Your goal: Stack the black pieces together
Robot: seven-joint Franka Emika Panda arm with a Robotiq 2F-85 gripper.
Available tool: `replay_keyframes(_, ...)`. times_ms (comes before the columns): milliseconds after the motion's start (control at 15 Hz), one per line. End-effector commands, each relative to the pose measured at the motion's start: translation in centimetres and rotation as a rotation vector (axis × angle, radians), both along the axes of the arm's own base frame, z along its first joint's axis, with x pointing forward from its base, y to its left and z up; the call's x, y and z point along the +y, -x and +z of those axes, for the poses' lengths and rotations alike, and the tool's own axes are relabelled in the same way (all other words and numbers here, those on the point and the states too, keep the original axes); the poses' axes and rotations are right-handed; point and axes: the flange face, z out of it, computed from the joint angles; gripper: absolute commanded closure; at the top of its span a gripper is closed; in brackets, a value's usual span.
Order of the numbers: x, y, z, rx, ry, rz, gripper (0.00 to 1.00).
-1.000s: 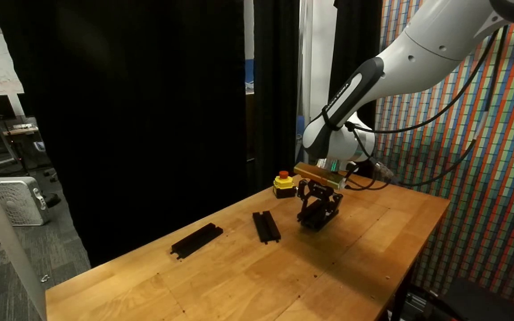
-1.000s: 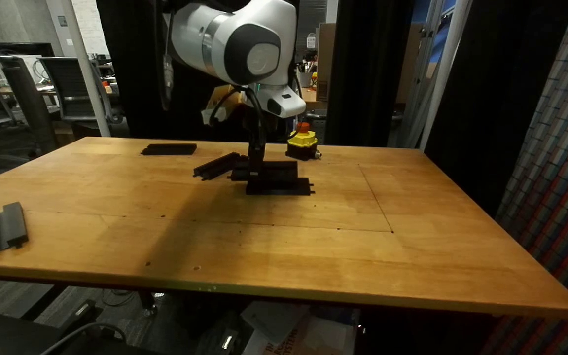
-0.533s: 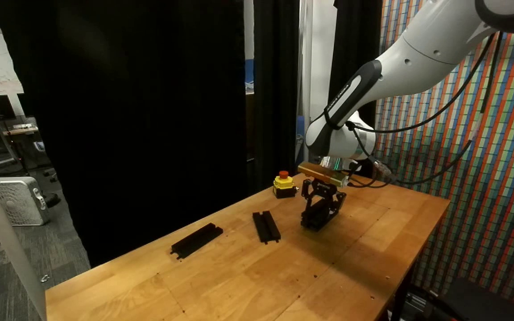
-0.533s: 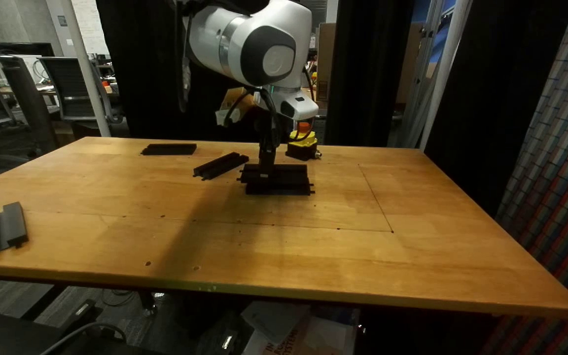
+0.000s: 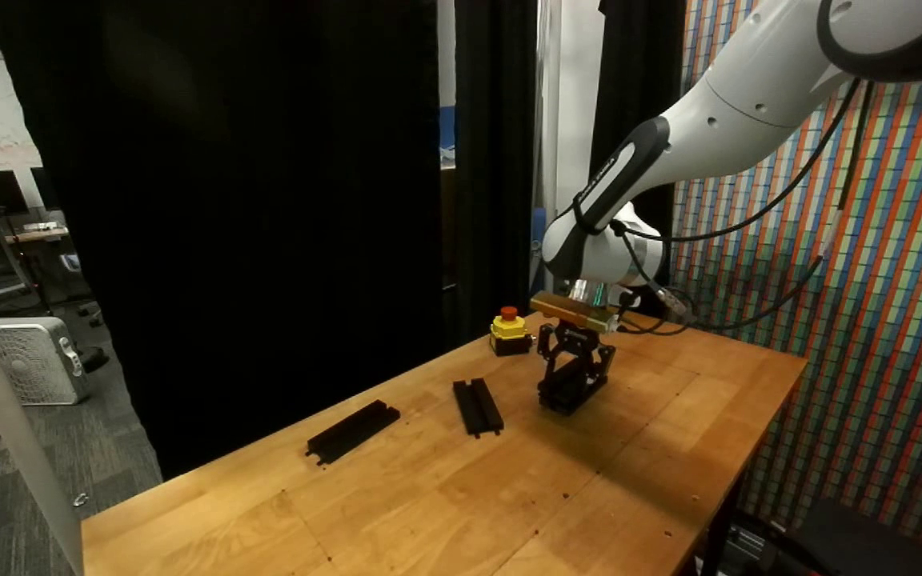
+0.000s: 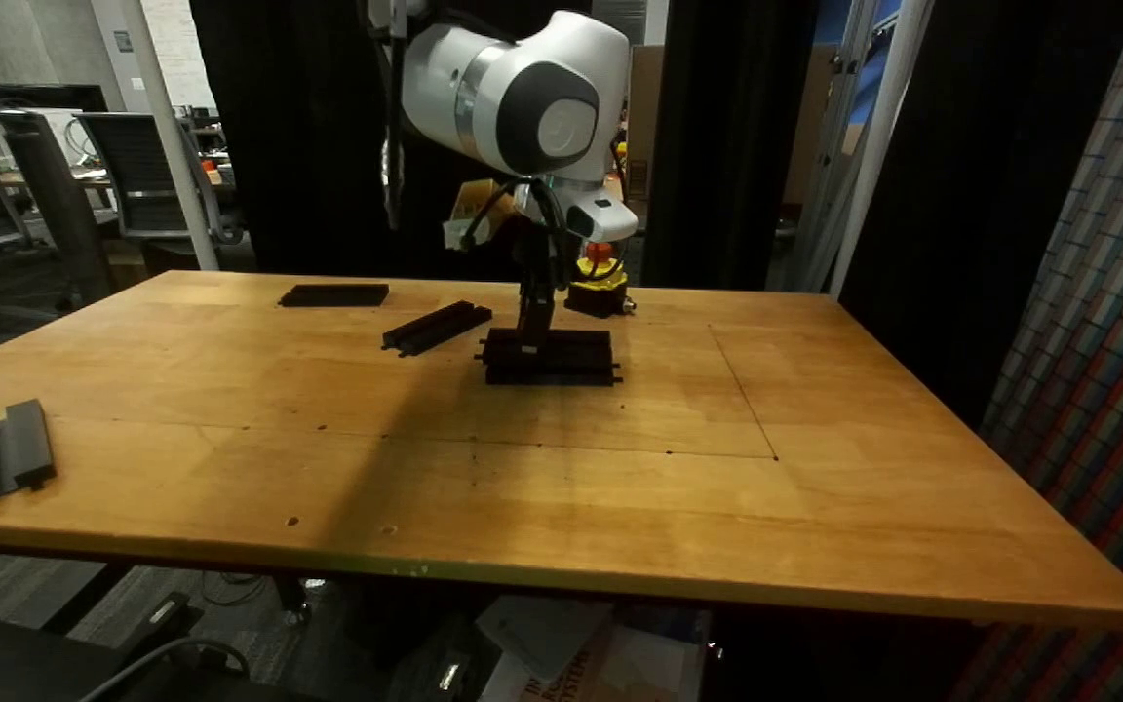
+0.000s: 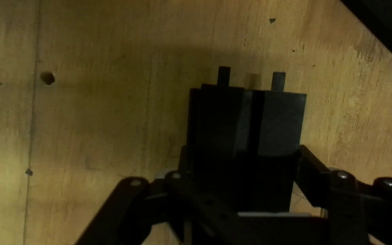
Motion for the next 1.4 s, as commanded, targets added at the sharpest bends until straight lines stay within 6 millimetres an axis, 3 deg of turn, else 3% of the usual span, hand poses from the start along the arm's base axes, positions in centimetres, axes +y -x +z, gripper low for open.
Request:
replay_keyframes(0,-0.11,-0.45,0.31,0.029,-0.003,0.002,0.52)
replay_keyframes(1333,0.1,-0.55,-0.18,0.036,0.0,-0.004,0.52)
